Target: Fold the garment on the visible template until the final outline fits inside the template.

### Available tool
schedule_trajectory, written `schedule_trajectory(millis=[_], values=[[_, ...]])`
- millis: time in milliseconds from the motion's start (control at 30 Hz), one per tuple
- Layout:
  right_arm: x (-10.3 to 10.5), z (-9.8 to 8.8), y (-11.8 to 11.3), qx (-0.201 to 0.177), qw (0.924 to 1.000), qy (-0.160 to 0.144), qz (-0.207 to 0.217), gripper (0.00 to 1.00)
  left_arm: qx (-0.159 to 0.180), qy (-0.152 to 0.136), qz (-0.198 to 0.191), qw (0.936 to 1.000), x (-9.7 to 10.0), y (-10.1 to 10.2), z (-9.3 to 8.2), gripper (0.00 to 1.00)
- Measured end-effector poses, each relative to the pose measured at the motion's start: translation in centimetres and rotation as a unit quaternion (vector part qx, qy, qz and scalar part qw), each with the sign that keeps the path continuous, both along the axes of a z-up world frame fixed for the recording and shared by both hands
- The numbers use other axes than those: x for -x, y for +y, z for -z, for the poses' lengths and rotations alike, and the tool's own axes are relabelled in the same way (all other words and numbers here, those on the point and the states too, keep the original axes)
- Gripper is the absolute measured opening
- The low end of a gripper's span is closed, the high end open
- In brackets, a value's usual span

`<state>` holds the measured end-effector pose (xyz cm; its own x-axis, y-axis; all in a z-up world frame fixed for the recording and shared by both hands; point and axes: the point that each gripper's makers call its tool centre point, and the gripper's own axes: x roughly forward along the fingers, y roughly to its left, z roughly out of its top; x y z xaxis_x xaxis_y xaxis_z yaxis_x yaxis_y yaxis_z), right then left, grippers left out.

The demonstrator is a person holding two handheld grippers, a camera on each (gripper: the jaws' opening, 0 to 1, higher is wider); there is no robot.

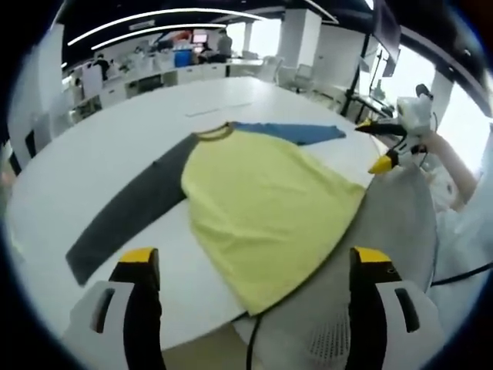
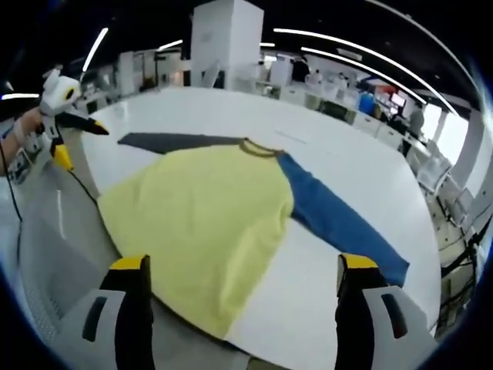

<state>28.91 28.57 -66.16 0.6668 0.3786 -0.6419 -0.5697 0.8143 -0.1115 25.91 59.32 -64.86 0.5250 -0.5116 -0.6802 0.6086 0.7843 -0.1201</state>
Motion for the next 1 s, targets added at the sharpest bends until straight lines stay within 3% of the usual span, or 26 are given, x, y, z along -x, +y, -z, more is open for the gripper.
schedule_trajectory(millis=[633, 1000], values=[[0.0, 0.6, -0.3, -0.002, 0.9999, 0.01, -0.003, 0.96, 0.005, 0.006, -0.006, 1.0, -0.1, -0.3, 0.1, 0.99], [-0.3, 0.5, -1.1, -0.002, 0.9999, 0.014, -0.003, 0.8, 0.006, 0.008, -0.003, 0.9999, -0.5, -0.8, 0.1, 0.98]])
